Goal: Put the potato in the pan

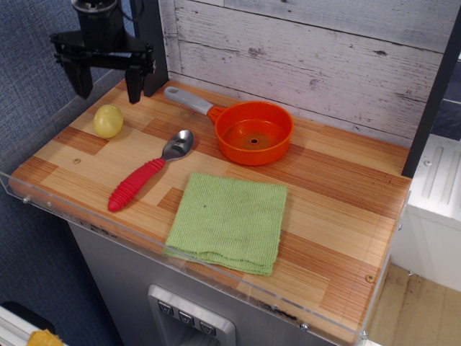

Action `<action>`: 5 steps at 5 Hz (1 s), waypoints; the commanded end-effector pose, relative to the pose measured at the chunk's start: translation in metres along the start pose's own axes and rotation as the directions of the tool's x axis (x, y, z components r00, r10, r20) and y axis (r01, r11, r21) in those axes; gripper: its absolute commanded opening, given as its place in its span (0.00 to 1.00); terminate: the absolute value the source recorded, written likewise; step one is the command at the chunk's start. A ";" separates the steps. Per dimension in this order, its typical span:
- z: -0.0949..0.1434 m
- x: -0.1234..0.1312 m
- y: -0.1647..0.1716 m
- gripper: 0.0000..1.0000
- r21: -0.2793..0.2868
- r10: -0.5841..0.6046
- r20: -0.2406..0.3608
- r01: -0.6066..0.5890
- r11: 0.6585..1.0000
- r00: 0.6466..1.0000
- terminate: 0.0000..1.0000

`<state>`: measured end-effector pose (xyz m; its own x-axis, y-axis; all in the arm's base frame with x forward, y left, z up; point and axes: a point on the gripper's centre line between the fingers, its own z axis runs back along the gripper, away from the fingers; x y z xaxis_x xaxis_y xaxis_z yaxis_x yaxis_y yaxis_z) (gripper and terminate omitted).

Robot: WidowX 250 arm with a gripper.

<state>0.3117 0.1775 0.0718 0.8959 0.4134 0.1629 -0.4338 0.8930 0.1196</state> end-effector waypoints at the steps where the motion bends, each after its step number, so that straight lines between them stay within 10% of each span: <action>1: -0.003 0.008 0.020 1.00 0.005 0.052 0.012 -0.052 0.999 0.999 0.00; 5: -0.032 0.010 0.024 1.00 0.014 0.098 -0.024 -0.097 0.995 0.995 0.00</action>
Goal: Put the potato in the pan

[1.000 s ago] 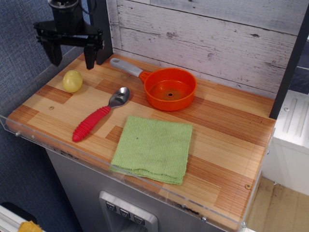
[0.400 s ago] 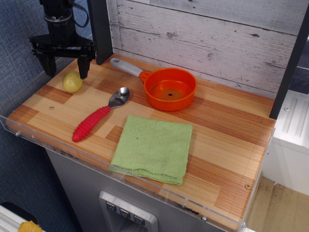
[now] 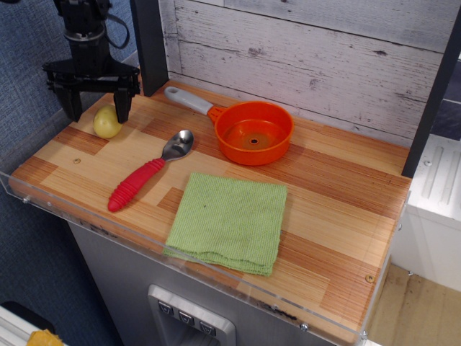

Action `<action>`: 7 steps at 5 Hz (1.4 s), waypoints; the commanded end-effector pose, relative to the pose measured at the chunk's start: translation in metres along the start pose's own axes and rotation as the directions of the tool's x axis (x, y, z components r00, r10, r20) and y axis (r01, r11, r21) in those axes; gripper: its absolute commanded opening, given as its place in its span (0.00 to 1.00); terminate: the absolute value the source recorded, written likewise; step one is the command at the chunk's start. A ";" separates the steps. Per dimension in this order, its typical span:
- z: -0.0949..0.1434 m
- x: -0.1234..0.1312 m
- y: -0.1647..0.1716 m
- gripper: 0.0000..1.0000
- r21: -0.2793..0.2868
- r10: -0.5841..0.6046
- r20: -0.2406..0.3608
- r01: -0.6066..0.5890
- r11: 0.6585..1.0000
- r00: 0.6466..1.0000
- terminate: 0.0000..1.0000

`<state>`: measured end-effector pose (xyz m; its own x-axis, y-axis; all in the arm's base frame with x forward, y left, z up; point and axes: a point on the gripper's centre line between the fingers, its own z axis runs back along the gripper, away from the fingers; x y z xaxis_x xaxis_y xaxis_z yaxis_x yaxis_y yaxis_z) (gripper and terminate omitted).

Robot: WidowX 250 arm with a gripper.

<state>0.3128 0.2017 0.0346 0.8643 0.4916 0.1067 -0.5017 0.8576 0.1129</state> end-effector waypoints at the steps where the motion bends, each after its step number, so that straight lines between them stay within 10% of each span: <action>1: 0.009 0.004 0.010 1.00 -0.022 0.058 0.069 -0.056 0.998 0.996 0.00; 3: 0.002 0.003 0.010 1.00 -0.031 0.062 0.054 -0.060 0.998 0.997 0.00; 4: 0.002 0.003 0.010 0.00 -0.036 0.064 0.059 -0.062 0.997 0.996 0.00; 7: 0.013 0.000 0.014 0.00 -0.006 0.108 0.068 -0.108 0.994 0.992 0.00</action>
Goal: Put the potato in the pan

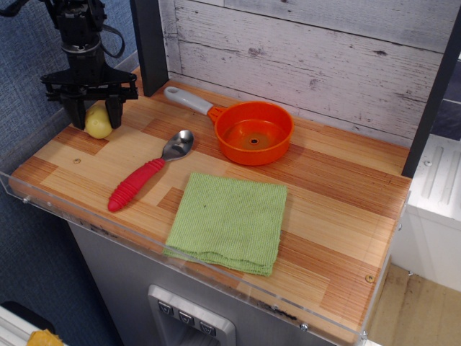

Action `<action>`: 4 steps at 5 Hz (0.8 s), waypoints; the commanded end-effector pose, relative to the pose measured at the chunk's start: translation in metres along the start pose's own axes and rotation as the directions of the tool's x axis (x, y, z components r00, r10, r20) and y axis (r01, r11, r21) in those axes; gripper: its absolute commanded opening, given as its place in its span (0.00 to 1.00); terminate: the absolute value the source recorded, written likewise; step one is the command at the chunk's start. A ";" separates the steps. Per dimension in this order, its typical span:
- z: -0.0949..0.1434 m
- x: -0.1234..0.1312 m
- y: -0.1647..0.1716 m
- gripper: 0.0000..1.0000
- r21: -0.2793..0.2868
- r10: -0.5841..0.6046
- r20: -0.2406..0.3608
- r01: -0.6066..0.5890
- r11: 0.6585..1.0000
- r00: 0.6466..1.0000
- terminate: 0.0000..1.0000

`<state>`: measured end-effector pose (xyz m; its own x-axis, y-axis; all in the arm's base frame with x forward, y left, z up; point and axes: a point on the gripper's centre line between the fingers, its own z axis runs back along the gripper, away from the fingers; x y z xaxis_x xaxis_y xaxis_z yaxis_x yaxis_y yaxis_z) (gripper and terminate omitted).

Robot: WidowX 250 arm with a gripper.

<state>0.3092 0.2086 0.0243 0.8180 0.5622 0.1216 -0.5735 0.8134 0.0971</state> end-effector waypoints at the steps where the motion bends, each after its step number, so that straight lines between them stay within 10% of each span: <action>1: 0.032 0.001 0.008 0.00 0.049 0.048 0.043 -0.050 0.998 0.998 0.00; 4: 0.090 -0.029 -0.018 0.00 -0.021 0.045 0.068 -0.044 0.999 0.997 0.00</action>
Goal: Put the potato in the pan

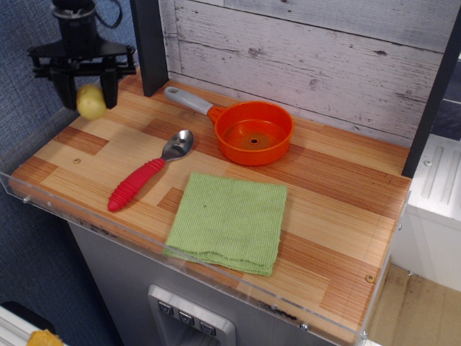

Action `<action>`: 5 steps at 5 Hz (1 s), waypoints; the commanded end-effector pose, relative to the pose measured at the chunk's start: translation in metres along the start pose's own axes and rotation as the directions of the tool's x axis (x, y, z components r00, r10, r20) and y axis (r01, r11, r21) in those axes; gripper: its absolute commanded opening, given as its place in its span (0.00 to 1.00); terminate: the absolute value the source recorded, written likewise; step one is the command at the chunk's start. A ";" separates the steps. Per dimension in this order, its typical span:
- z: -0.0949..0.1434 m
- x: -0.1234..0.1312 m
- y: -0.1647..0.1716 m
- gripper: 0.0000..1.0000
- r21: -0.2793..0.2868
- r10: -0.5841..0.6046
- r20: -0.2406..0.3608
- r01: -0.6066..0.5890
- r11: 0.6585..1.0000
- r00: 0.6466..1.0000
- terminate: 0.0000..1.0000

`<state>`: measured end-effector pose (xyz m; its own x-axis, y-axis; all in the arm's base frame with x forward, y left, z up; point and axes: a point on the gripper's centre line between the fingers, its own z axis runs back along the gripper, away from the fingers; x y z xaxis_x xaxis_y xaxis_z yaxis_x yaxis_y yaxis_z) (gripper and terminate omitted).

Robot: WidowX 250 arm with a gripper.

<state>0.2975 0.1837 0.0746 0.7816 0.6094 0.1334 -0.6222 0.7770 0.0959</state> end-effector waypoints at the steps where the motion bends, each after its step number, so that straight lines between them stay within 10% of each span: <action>1: 0.049 -0.027 -0.024 0.00 -0.043 -0.041 0.065 0.044 0.998 0.997 0.00; 5: 0.056 -0.041 -0.114 0.00 -0.116 -0.235 0.144 0.252 0.961 0.961 0.00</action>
<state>0.3373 0.0591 0.0964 0.9018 0.3852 0.1961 -0.3963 0.9179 0.0193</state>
